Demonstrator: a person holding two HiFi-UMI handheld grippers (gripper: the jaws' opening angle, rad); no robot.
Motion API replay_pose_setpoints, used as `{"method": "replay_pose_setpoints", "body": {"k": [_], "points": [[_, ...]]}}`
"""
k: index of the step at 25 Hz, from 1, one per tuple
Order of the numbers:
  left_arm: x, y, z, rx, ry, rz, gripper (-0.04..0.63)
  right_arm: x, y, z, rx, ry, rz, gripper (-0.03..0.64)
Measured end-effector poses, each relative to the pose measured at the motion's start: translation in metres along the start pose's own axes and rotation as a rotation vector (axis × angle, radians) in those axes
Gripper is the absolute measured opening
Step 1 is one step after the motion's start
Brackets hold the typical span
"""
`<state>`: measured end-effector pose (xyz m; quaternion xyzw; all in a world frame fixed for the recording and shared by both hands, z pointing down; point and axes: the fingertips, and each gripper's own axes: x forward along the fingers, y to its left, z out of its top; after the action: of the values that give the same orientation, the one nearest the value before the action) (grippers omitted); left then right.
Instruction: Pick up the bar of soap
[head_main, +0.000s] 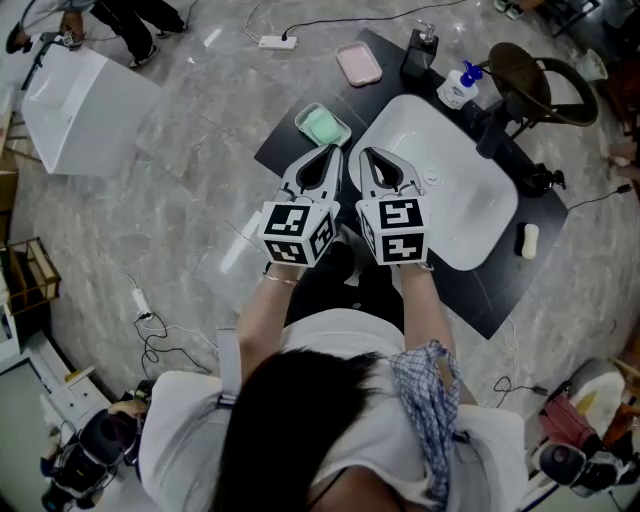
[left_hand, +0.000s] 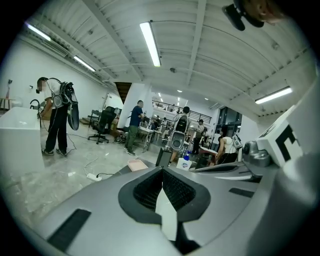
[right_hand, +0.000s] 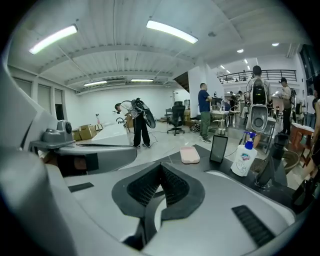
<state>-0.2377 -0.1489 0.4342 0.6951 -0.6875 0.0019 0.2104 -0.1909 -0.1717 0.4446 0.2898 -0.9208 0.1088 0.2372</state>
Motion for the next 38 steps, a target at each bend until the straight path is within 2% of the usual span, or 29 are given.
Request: {"method": "replay_pose_setpoints", "body": {"k": [7, 9, 12, 16, 21, 27, 32, 35, 38], "points": [[-0.008, 0.066, -0.002, -0.037, 0.007, 0.117, 0.011, 0.065, 0.021, -0.008, 0.004, 0.114, 0.084, 0.028], [-0.011, 0.086, -0.003, -0.057, 0.010, 0.152, 0.010, 0.084, 0.023, -0.009, 0.005, 0.143, 0.086, 0.108], [-0.016, 0.110, -0.005, -0.096, 0.010, 0.182, 0.011, 0.108, 0.026, -0.012, 0.000, 0.178, 0.079, 0.131], [-0.022, 0.135, -0.012, -0.118, 0.024, 0.214, 0.011, 0.139, 0.035, -0.025, -0.048, 0.284, 0.104, 0.235], [-0.025, 0.158, -0.020, -0.138, 0.048, 0.234, 0.011, 0.171, 0.037, -0.043, -0.132, 0.409, 0.105, 0.262], [-0.033, 0.182, -0.023, -0.166, 0.050, 0.273, 0.011, 0.185, 0.033, -0.063, -0.184, 0.552, 0.094, 0.278], [-0.032, 0.189, -0.012, -0.176, 0.029, 0.273, 0.011, 0.190, 0.032, -0.066, -0.181, 0.595, 0.076, 0.278], [-0.025, 0.184, -0.006, -0.168, 0.017, 0.250, 0.011, 0.190, 0.031, -0.068, -0.221, 0.622, 0.080, 0.278], [-0.015, 0.173, -0.003, -0.150, 0.017, 0.218, 0.011, 0.192, 0.031, -0.065, -0.280, 0.600, 0.073, 0.278]]}}
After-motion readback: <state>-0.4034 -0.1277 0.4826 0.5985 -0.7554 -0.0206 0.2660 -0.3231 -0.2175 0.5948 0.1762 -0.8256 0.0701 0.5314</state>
